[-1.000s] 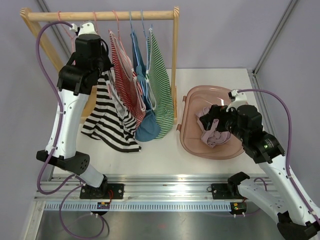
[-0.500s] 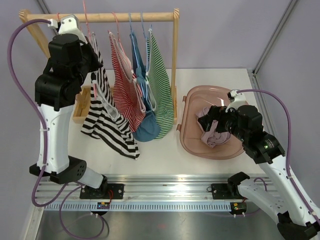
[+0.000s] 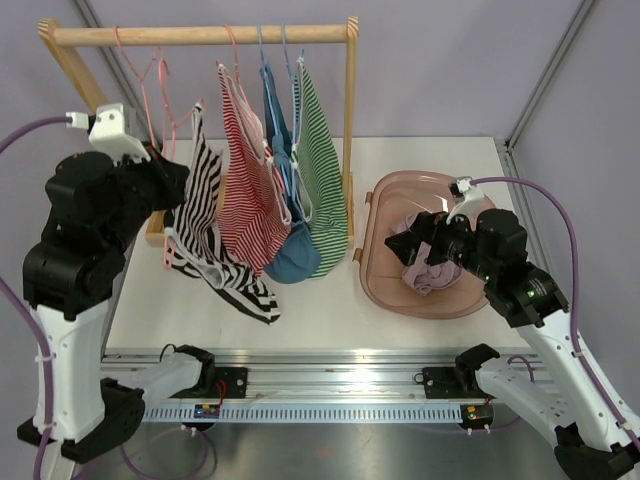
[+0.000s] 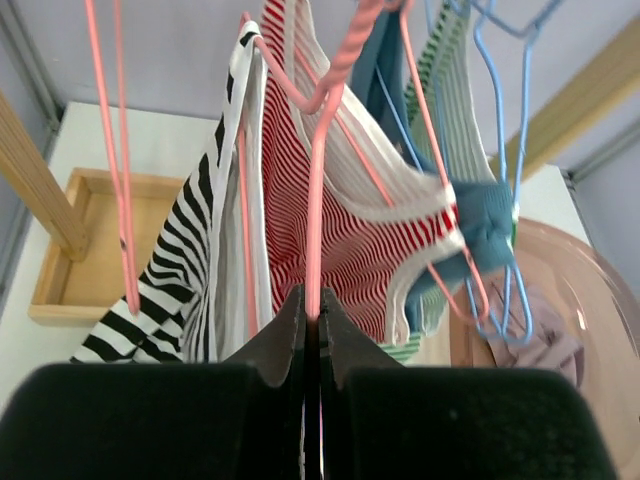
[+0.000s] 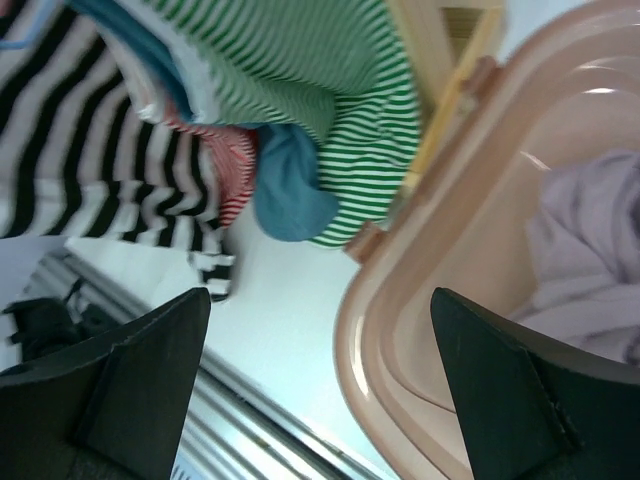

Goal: Remove the tank top from the hanger

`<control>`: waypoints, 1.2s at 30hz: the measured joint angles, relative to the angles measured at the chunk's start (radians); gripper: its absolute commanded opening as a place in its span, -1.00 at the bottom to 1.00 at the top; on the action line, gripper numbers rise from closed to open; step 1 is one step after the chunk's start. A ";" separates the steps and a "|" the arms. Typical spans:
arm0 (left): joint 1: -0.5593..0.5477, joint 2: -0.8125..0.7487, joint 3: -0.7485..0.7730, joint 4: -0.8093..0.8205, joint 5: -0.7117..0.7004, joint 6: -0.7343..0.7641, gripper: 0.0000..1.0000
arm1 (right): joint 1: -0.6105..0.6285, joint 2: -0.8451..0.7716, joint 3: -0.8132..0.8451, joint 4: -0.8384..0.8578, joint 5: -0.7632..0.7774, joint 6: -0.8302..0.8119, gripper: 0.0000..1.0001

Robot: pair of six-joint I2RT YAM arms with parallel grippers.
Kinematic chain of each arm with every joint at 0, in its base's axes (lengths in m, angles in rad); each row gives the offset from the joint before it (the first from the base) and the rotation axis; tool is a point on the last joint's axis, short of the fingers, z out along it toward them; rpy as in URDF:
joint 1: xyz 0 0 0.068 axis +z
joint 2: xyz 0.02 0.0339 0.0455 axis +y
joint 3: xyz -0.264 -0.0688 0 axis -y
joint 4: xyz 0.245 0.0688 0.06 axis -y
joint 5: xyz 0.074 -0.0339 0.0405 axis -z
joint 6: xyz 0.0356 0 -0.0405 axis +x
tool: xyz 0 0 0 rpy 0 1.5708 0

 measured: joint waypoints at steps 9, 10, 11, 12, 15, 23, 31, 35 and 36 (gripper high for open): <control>0.000 -0.351 -0.417 -0.027 0.197 -0.013 -1.00 | 0.002 -0.022 -0.119 0.287 -0.324 0.148 0.99; 0.000 -0.383 -0.454 -0.040 0.208 -0.017 -1.00 | 0.008 -0.023 -0.155 0.346 -0.349 0.185 0.98; 0.000 -0.420 -0.494 -0.058 0.221 -0.024 -1.00 | 0.021 -0.020 -0.192 0.401 -0.362 0.217 0.99; 0.000 -0.456 -0.534 -0.074 0.237 -0.029 -1.00 | 0.049 -0.012 -0.222 0.444 -0.359 0.244 0.99; 0.000 -0.557 -0.632 -0.123 0.300 -0.045 -1.00 | 0.229 0.051 -0.270 0.525 -0.274 0.279 0.99; -0.031 -0.718 -0.844 -0.162 0.544 -0.077 -1.00 | 0.640 0.315 -0.301 0.789 0.147 0.317 0.96; -0.032 -0.720 -0.924 -0.137 0.656 -0.089 -1.00 | 0.731 0.534 -0.220 0.834 0.484 0.307 0.74; -0.032 -0.720 -0.924 -0.116 0.672 -0.100 -1.00 | 0.731 0.580 -0.183 0.851 0.530 0.289 0.51; -0.032 -0.720 -0.924 -0.111 0.678 -0.103 -1.00 | 0.731 0.591 -0.175 0.856 0.534 0.283 0.42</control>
